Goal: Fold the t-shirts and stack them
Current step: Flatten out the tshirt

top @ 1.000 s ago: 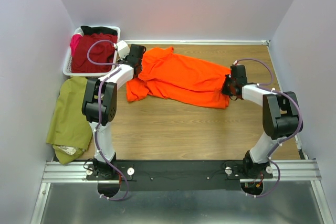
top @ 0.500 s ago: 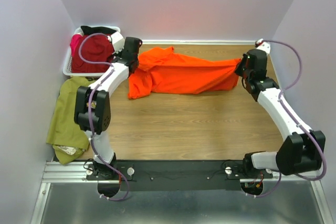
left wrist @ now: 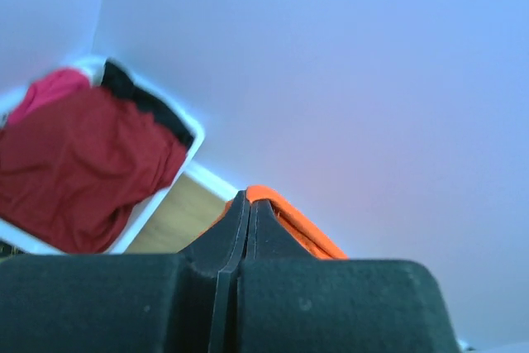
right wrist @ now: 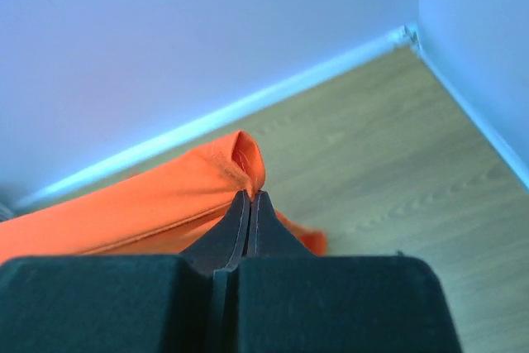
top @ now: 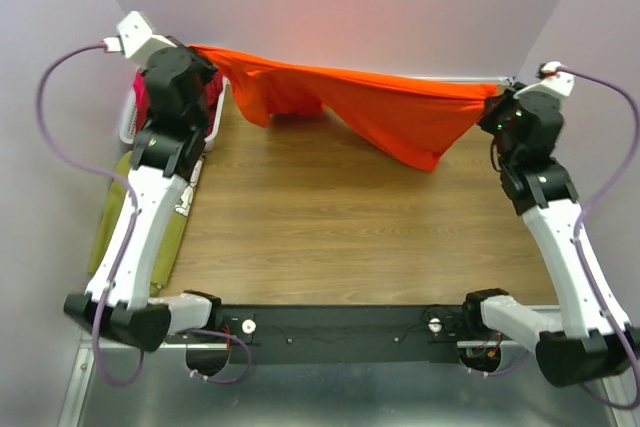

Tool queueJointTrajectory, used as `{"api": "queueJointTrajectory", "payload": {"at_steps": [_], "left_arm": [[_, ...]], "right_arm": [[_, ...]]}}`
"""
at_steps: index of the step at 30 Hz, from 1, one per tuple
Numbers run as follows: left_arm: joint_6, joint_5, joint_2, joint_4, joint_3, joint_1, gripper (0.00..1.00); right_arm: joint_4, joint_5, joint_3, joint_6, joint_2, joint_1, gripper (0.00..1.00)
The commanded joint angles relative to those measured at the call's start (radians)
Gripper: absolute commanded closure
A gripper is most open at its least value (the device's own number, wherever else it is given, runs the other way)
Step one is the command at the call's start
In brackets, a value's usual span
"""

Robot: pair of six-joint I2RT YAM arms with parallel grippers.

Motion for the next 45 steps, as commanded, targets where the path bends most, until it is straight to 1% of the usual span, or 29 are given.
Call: {"api": "queueJointTrajectory", "payload": {"at_steps": [1, 3, 4, 7, 10, 11, 14, 18, 19, 21, 22, 24, 25, 27, 28, 29, 31, 35, 37, 40, 42, 43, 44, 45], "left_arm": [[0.077, 0.016, -0.217, 0.031, -0.006, 0.01, 1.0], [0.08, 0.043, -0.281, 0.06, -0.033, 0.009, 1.0], [0.082, 0.064, -0.338, 0.07, -0.061, 0.009, 1.0], [0.097, 0.075, -0.412, 0.088, -0.081, 0.009, 1.0], [0.123, 0.067, -0.412, 0.111, -0.066, 0.009, 1.0], [0.131, 0.069, -0.4, 0.111, -0.053, 0.009, 1.0], [0.152, 0.084, -0.309, 0.119, -0.001, 0.009, 1.0], [0.18, 0.095, -0.165, 0.174, 0.04, 0.009, 1.0], [0.2, 0.098, -0.101, 0.18, 0.066, 0.009, 1.0], [0.223, 0.092, -0.033, 0.2, 0.103, 0.009, 1.0], [0.261, 0.098, 0.037, 0.206, 0.147, 0.009, 1.0], [0.296, 0.104, 0.108, 0.214, 0.207, 0.009, 1.0], [0.319, 0.106, 0.179, 0.214, 0.271, 0.009, 1.0], [0.371, 0.106, 0.244, 0.209, 0.341, 0.009, 1.0], [0.388, 0.11, 0.302, 0.206, 0.412, 0.007, 1.0], [0.419, 0.11, 0.326, 0.202, 0.446, 0.007, 1.0], [0.45, 0.116, 0.373, 0.203, 0.531, -0.002, 1.0], [0.531, 0.106, 0.406, 0.209, 0.629, -0.034, 1.0], [0.575, 0.089, 0.396, 0.209, 0.643, -0.068, 1.0], [0.62, 0.018, 0.352, 0.215, 0.634, -0.109, 1.0], [0.647, -0.038, 0.315, 0.223, 0.588, -0.161, 1.0], [0.655, -0.06, 0.266, 0.24, 0.565, -0.178, 1.0], [0.672, -0.098, 0.237, 0.252, 0.509, -0.219, 1.0], [0.678, -0.117, 0.21, 0.266, 0.476, -0.238, 1.0]], "right_arm": [[-0.033, 0.047, 0.055, -0.047, -0.153, -0.007, 0.99], [-0.036, 0.004, 0.055, -0.05, -0.192, -0.007, 0.99], [-0.036, -0.007, 0.056, -0.052, -0.226, -0.007, 0.99], [-0.036, -0.03, 0.072, -0.06, -0.258, -0.007, 0.99], [-0.035, -0.024, 0.115, -0.072, -0.243, -0.006, 0.99], [-0.032, -0.019, 0.128, -0.075, -0.208, -0.006, 0.99], [-0.018, -0.004, 0.187, -0.089, -0.133, -0.006, 0.99], [0.01, 0.027, 0.246, -0.121, 0.053, -0.006, 0.99], [0.017, 0.033, 0.26, -0.145, 0.09, -0.007, 0.99], [0.027, 0.059, 0.312, -0.161, 0.151, -0.006, 0.99], [0.03, 0.062, 0.329, -0.182, 0.218, -0.007, 0.99], [0.033, 0.072, 0.389, -0.191, 0.272, -0.007, 0.99], [0.036, 0.075, 0.404, -0.204, 0.314, -0.009, 0.99], [0.04, 0.079, 0.453, -0.211, 0.351, -0.009, 0.99], [0.04, 0.078, 0.464, -0.216, 0.361, -0.009, 0.99], [0.044, 0.081, 0.473, -0.225, 0.38, -0.01, 0.99], [0.045, 0.084, 0.489, -0.234, 0.388, -0.012, 0.99], [0.048, 0.096, 0.483, -0.256, 0.375, -0.012, 0.99], [0.05, 0.096, 0.469, -0.257, 0.355, -0.012, 0.99], [0.05, 0.09, 0.441, -0.257, 0.305, -0.012, 0.99], [0.05, 0.082, 0.402, -0.254, 0.273, -0.012, 0.99], [0.05, 0.072, 0.386, -0.254, 0.233, -0.012, 0.99], [0.048, 0.069, 0.353, -0.254, 0.213, -0.012, 0.99], [0.048, 0.061, 0.337, -0.251, 0.19, -0.012, 0.99]]}}
